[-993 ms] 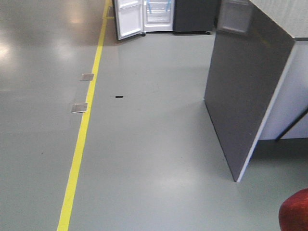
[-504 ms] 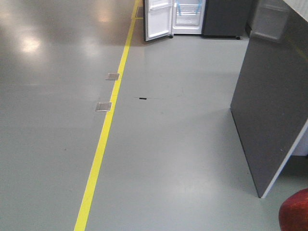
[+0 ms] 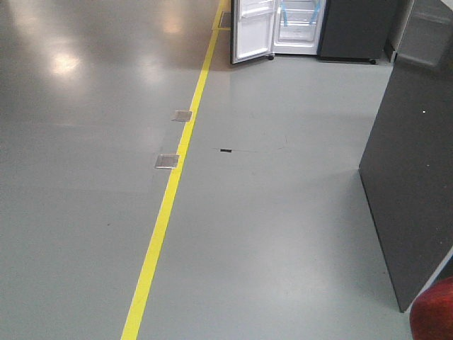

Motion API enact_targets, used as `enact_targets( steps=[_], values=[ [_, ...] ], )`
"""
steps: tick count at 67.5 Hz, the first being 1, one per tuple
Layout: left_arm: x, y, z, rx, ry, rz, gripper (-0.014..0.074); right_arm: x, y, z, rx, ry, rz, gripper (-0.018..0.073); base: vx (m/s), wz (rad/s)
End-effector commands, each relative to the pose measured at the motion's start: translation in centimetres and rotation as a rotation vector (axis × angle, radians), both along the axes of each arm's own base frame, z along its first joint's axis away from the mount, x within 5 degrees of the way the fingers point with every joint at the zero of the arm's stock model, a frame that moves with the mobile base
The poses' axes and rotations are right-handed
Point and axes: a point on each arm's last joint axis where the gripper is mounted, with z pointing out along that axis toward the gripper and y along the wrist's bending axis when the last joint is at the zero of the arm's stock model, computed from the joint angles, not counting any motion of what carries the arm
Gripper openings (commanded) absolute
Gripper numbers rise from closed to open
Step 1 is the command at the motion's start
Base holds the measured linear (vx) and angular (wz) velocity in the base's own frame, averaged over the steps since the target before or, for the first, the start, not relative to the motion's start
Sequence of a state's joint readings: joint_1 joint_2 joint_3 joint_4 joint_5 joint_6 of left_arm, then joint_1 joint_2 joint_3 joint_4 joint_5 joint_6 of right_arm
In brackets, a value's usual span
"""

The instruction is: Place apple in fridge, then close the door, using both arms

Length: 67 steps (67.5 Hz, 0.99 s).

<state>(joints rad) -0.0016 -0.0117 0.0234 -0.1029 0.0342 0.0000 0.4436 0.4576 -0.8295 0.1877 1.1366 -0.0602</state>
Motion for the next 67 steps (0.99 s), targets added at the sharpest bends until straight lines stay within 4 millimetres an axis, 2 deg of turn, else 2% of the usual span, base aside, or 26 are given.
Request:
enact_targets(
  steps=[1, 67],
  values=[
    [-0.06, 0.08, -0.05, -0.015, -0.067, 0.009, -0.0006, 0.31, 0.18, 1.16, 0.043, -0.072, -0.002, 0.0197, 0.13, 0.05],
    [-0.06, 0.08, -0.05, -0.015, -0.067, 0.009, -0.0006, 0.29, 0.17, 1.13, 0.042, -0.069, -0.002, 0.0197, 0.18, -0.01]
  ],
)
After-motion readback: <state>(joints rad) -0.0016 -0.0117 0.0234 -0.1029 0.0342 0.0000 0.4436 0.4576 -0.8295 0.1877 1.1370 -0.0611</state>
